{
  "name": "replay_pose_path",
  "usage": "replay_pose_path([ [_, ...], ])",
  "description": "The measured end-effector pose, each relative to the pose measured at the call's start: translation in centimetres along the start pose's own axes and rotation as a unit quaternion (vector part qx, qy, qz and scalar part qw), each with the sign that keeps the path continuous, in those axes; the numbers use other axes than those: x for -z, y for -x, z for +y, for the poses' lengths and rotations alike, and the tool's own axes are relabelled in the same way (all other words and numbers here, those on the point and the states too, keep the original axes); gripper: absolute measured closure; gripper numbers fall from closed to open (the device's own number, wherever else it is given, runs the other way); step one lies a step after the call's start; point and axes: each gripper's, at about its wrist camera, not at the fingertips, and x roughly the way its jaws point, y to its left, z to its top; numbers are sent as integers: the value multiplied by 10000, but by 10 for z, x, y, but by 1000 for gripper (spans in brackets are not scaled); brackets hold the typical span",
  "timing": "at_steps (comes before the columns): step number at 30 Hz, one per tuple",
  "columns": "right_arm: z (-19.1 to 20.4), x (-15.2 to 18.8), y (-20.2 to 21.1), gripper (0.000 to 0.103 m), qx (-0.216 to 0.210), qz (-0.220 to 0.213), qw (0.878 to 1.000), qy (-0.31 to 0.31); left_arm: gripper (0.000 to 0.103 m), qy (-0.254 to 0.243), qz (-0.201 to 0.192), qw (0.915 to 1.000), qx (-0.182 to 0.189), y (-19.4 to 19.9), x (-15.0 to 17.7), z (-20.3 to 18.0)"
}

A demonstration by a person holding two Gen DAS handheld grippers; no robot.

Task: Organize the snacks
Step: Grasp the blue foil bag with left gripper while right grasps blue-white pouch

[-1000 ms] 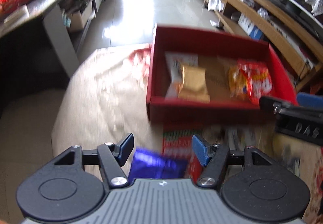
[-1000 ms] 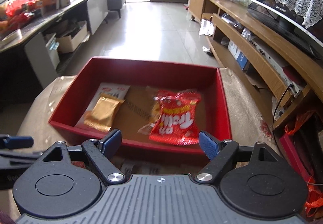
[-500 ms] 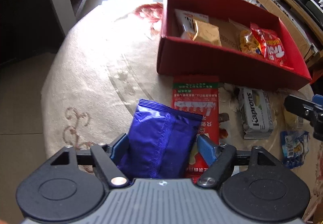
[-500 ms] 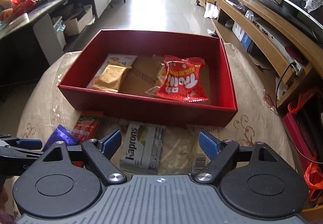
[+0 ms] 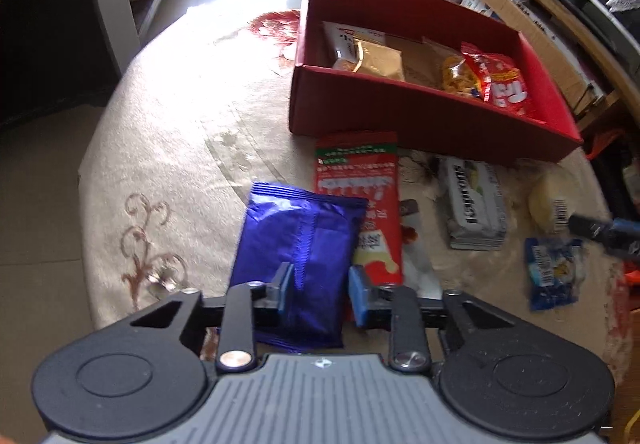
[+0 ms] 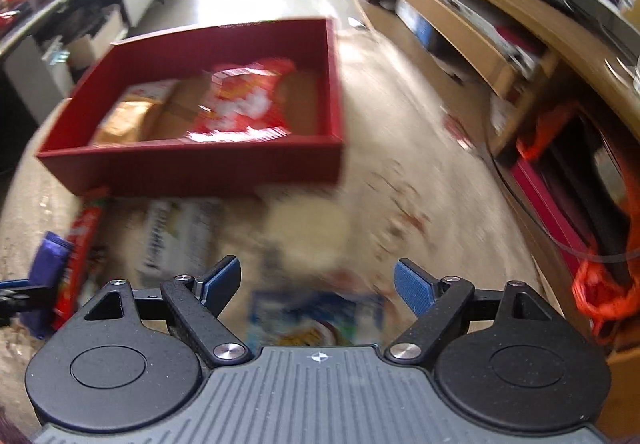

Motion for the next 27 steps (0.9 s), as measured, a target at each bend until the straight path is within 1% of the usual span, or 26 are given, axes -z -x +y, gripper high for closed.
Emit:
replay_pose_path([
  [2,-7,7,-7,13,47,179,9998,-50,79,30,88,9998,151,1,0,1],
  [4,-9,11,-14,13,32,313,9995,-62,77,26,110,9998,131,-1,1,-2],
  [6,-7,13,-21,13,11,402,9992,-18,69,-16,142,9998,141,-1,0,-5],
  [7,-6,14,-23,13,53,440,9990,14,67,2,129,9998,138,-1,0,-5],
  [9,-4,12,-27,9,33,469,9989,73,55,2,135,9998,139,-2,-1,-6],
  [10,-3,11,-30,4,-13,533,9986,60,54,18,153,9998,128,-3,-1,-6],
  [14,-1,17,-47,2,-238,880,9958,-113,48,128,222,9995,200,-6,-2,-4],
  [15,2,18,-47,3,-142,803,9967,-31,47,143,222,9994,223,-6,-3,-3],
  [17,11,20,-46,8,-16,690,9975,169,47,151,230,9993,257,-5,-3,-3],
  [19,14,22,-42,11,-21,692,9975,170,47,151,242,9993,253,-5,-4,-2],
  [20,15,24,-39,15,-30,693,9973,238,47,151,238,9993,252,-4,-4,-2],
  [23,18,36,-30,20,-96,715,9970,284,47,186,196,9992,300,2,-4,2],
  [27,27,56,-12,23,-196,712,9966,362,47,131,95,9992,368,12,-4,4],
])
